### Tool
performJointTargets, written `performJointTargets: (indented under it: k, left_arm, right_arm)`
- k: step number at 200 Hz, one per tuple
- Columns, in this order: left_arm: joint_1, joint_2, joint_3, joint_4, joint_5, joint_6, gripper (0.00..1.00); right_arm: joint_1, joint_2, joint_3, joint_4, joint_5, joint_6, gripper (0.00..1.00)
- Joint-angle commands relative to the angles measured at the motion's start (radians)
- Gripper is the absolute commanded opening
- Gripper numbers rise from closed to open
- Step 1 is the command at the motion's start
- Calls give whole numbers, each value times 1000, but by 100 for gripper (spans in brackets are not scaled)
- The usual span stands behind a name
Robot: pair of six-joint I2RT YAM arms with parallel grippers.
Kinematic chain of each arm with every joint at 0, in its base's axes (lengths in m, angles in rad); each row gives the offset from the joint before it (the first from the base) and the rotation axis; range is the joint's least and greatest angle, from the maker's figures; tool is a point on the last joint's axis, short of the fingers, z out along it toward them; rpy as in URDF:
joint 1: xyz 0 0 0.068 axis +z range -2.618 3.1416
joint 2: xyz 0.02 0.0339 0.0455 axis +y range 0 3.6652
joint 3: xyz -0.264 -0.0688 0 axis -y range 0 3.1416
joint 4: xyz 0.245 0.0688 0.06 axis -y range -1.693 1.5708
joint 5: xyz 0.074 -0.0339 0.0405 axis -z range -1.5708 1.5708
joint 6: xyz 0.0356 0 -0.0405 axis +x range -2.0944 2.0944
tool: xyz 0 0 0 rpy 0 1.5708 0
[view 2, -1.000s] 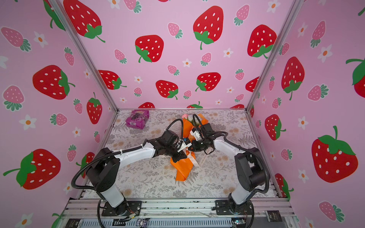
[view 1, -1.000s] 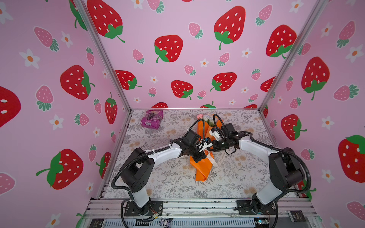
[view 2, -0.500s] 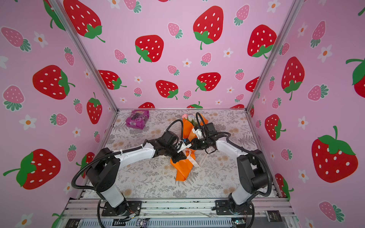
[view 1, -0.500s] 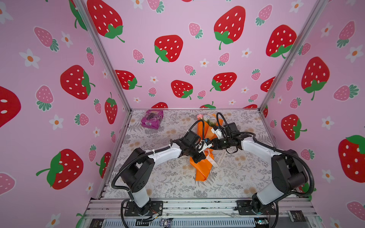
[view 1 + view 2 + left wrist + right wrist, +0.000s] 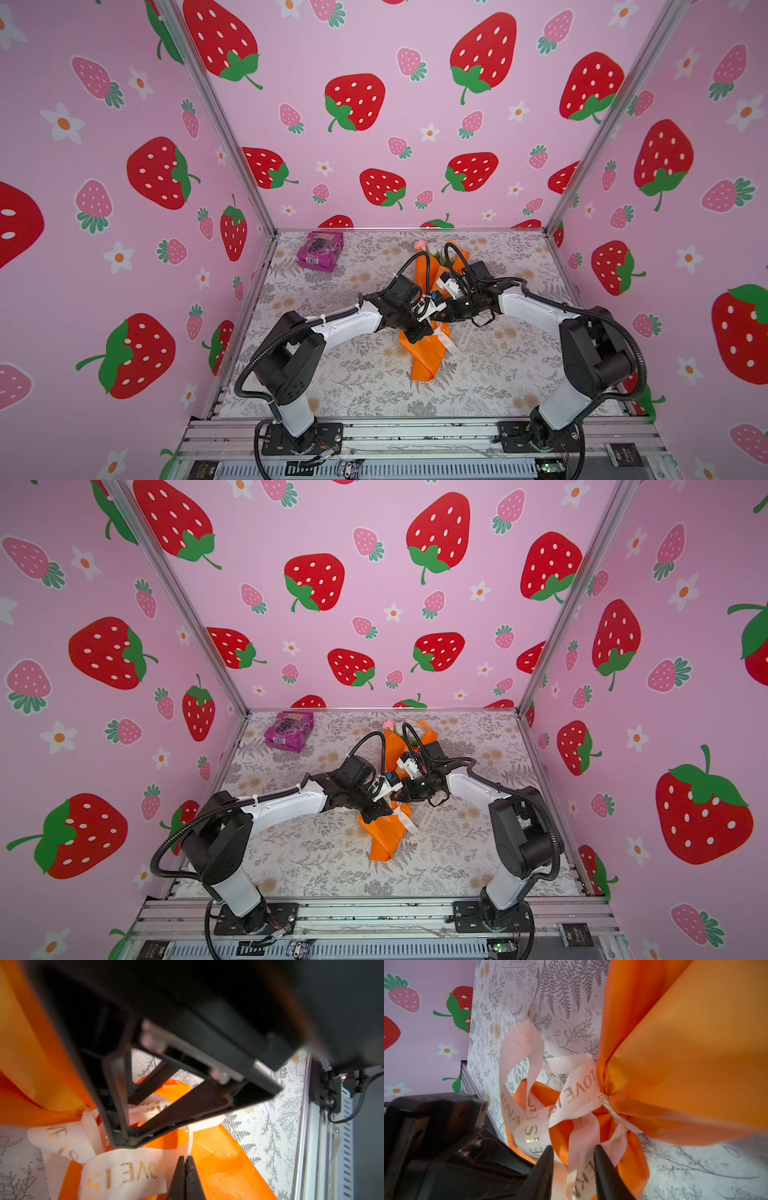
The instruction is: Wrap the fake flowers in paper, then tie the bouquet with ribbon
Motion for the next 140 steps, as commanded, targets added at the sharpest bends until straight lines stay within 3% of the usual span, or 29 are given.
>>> performJointTargets:
  k: [1,19,73,140]
  left_arm:
    - [-4,-14,7,-15,4,11,0]
    - [-4,-14,7,-15,1,11,0]
    - [-6,-7,13,-12,3,5,0]
    - [-7,-8,12,-2,-1,-2,0]
  right_arm:
    - [0,-48,17,4,54,-14,39]
    - [-4,-84,4,24,53,3,40]
    - [6,-46,-12,50,-102,-12,36]
    - [10,-19,-15,-5,-66,-28,32]
